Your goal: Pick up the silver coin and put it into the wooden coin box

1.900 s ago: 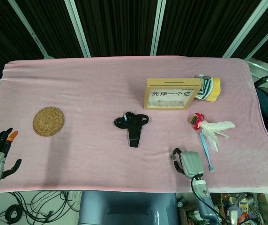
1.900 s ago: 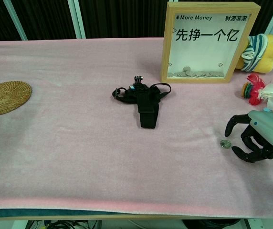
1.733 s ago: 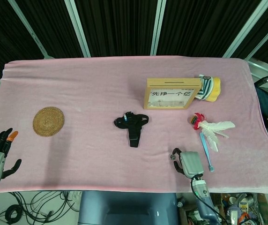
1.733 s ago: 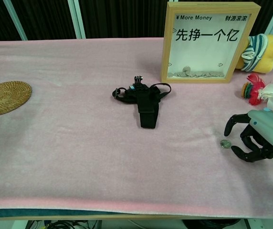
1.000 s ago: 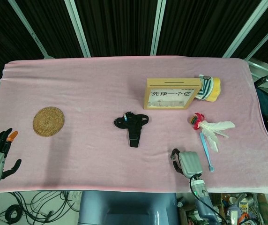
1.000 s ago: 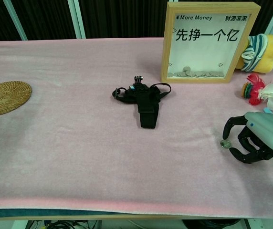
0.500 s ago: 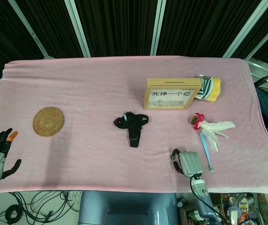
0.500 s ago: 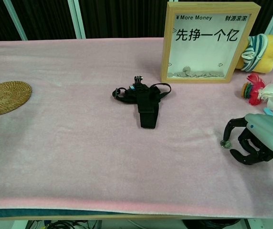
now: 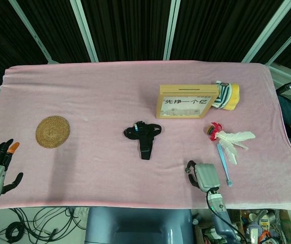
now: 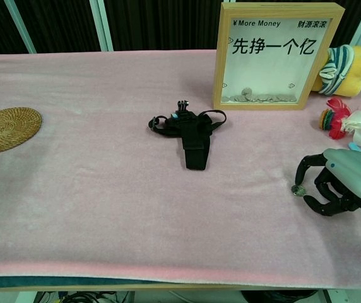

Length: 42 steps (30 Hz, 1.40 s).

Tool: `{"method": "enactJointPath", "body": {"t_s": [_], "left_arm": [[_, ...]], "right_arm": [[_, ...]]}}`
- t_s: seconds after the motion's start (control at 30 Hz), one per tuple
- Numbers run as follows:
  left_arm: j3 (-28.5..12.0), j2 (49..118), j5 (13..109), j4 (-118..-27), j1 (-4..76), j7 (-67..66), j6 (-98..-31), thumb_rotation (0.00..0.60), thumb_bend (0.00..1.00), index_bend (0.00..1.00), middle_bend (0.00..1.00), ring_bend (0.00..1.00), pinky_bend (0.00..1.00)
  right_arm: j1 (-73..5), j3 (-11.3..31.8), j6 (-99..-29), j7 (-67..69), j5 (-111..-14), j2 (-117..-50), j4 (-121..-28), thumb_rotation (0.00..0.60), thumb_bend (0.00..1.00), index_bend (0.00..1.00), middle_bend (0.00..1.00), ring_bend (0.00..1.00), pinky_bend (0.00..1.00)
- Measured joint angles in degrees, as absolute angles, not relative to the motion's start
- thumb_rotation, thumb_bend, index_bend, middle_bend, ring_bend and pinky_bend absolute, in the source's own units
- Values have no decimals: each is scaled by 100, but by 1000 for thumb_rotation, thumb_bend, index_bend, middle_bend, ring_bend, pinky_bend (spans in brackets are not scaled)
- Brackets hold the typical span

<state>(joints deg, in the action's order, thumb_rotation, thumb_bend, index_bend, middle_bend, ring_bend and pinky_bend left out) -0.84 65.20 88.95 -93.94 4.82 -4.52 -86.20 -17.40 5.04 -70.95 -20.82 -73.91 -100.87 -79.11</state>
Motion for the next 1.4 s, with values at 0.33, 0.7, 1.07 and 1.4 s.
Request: {"method": "enactJointPath", "body": {"t_s": [0.33,0.7,1.07,1.4], "left_arm": [[-84,6522,8895,-9390,485,-455,-8616,600,327,47,0,0,51],[-81,6525,8891,-9391,487,-468,-8607,600,327,47,0,0,51],[-86,6524,8882,-9390,487,-471,-8608,600,327,48,0,0,51],[-88,6521,8883,-9391,484,-469,-8617,600,327,47,0,0,51]], "right_arm": [[-1735,472,-7060,-2081,-7385,-10093,-7897,600,341,451,858,912,997],[-1751,499,-7026,-2091,-7352,-10104,-7852,600,341,451,858,912,996],[-1760,484,-6994,-2107,-7344,-10116,-7828,600,343,451,858,912,996],[-1833,538,-6922,-2122,-7321,-10188,-7778,600,349,536,862,912,997]]}}
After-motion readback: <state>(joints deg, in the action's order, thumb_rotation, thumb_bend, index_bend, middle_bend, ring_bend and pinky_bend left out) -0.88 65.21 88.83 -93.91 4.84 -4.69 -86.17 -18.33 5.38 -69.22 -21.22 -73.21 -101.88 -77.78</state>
